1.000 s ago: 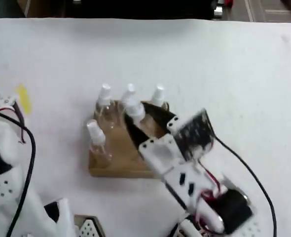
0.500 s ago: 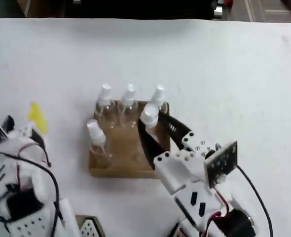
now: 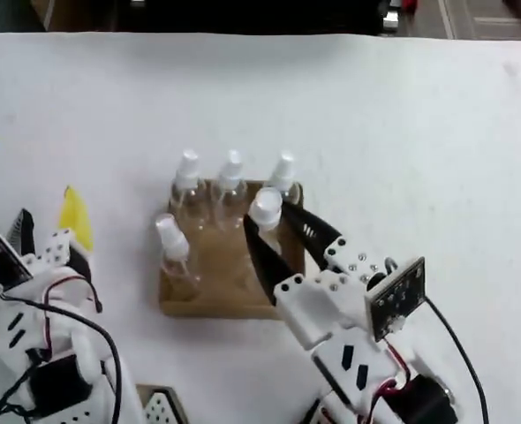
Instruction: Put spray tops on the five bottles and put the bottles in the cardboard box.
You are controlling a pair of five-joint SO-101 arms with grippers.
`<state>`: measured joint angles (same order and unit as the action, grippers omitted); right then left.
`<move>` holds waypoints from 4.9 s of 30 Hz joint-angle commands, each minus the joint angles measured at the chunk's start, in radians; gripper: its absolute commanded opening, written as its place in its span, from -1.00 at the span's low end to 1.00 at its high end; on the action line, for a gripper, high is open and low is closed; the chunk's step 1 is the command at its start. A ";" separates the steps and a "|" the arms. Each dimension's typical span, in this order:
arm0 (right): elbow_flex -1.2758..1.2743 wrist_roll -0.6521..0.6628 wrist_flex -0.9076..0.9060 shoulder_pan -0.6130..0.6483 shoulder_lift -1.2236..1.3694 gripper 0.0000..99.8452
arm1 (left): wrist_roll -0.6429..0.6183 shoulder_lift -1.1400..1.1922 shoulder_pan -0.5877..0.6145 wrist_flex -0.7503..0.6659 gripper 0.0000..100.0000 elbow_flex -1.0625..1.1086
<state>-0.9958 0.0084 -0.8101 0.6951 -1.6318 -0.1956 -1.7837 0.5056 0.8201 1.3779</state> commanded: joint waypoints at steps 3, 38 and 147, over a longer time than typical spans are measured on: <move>-0.003 0.011 0.015 0.005 0.004 -0.97 | 0.014 -0.019 -0.012 -0.032 -0.53 0.011; -0.175 0.020 0.015 -0.077 0.004 -0.97 | 0.014 -0.021 -0.012 -0.031 -0.53 0.014; -0.529 0.175 -0.042 -0.846 -0.174 -0.97 | 0.341 -0.041 -0.289 0.147 -0.95 0.215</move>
<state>-1.4960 0.1972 -0.8792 -0.1381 -1.8021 0.1941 -1.8082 0.1895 1.0641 1.4975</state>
